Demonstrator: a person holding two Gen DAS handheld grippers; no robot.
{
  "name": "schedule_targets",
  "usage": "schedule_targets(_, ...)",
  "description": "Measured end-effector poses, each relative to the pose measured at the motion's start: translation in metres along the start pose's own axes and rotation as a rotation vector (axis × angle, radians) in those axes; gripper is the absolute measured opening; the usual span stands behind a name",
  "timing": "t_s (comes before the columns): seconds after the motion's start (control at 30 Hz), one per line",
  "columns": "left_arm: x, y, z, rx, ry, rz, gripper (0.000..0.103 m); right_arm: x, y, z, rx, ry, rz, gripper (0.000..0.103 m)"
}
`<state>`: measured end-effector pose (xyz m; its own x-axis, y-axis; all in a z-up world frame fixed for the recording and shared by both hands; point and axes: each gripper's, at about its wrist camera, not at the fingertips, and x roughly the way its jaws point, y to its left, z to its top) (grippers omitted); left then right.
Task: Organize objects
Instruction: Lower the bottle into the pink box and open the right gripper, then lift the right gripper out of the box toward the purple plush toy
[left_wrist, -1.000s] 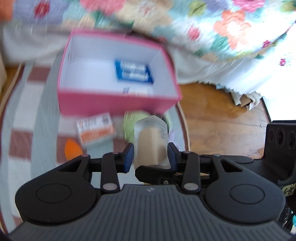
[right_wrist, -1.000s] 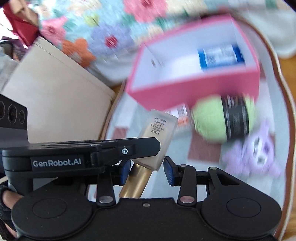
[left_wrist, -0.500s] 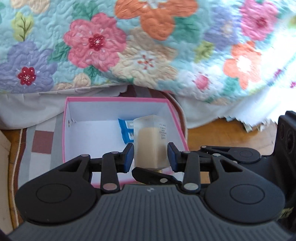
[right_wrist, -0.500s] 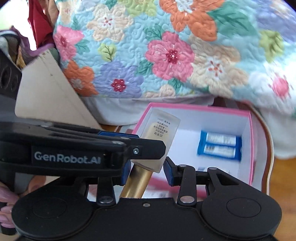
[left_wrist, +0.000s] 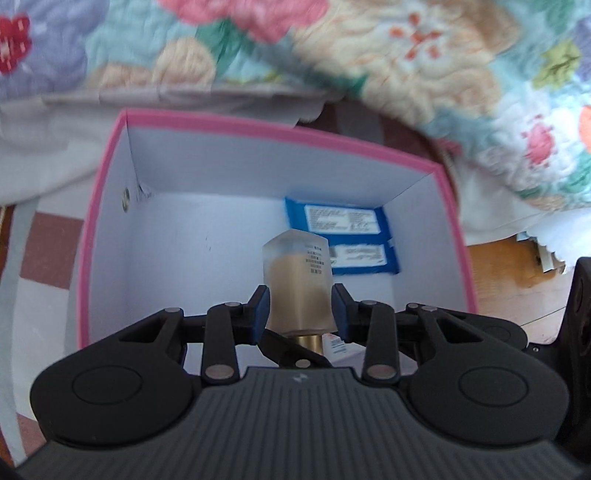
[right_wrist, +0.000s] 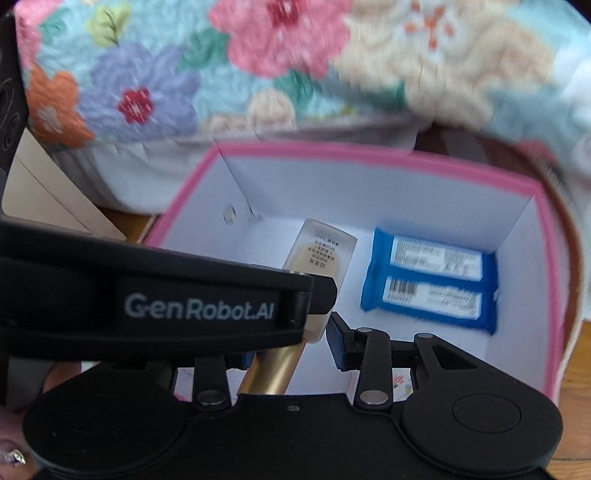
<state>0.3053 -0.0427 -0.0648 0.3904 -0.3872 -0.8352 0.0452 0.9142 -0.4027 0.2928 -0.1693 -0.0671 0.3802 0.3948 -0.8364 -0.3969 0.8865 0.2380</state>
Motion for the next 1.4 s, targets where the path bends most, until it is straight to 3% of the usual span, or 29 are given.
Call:
schedule_targets(0.37, 0.044, 0.018, -0.011, -0.11, 0.096, -0.052, 0.034, 0.04, -0.004, -0.013, -0.027, 0.11, -0.093, 0.043)
schedule_targets(0.47, 0.053, 0.012, -0.019, -0.095, 0.108, -0.039, 0.034, 0.043, -0.006, -0.018, -0.031, 0.145, -0.118, 0.043)
schedule_targets(0.7, 0.061, -0.001, -0.027, -0.06, 0.107, -0.027, 0.033, 0.039, -0.015, -0.022, -0.042, 0.134, -0.16, 0.04)
schedule_targets(0.83, 0.061, -0.005, -0.031, -0.029, 0.094, -0.033, 0.033, 0.029, -0.021, -0.021, -0.031, 0.118, -0.148, 0.041)
schedule_targets(1.03, 0.059, -0.003, -0.026, -0.028, 0.096, -0.018, 0.036, 0.016, -0.041, -0.025, 0.068, 0.146, -0.038, 0.042)
schedule_targets(1.17, 0.043, 0.0, -0.029, -0.027, 0.071, -0.004, 0.037, -0.012, -0.042, -0.034, 0.047, 0.086, -0.047, 0.042)
schedule_targets(1.4, -0.015, -0.003, -0.042, 0.066, 0.005, 0.005, 0.041, -0.076, -0.055, -0.052, 0.108, -0.041, 0.005, 0.046)
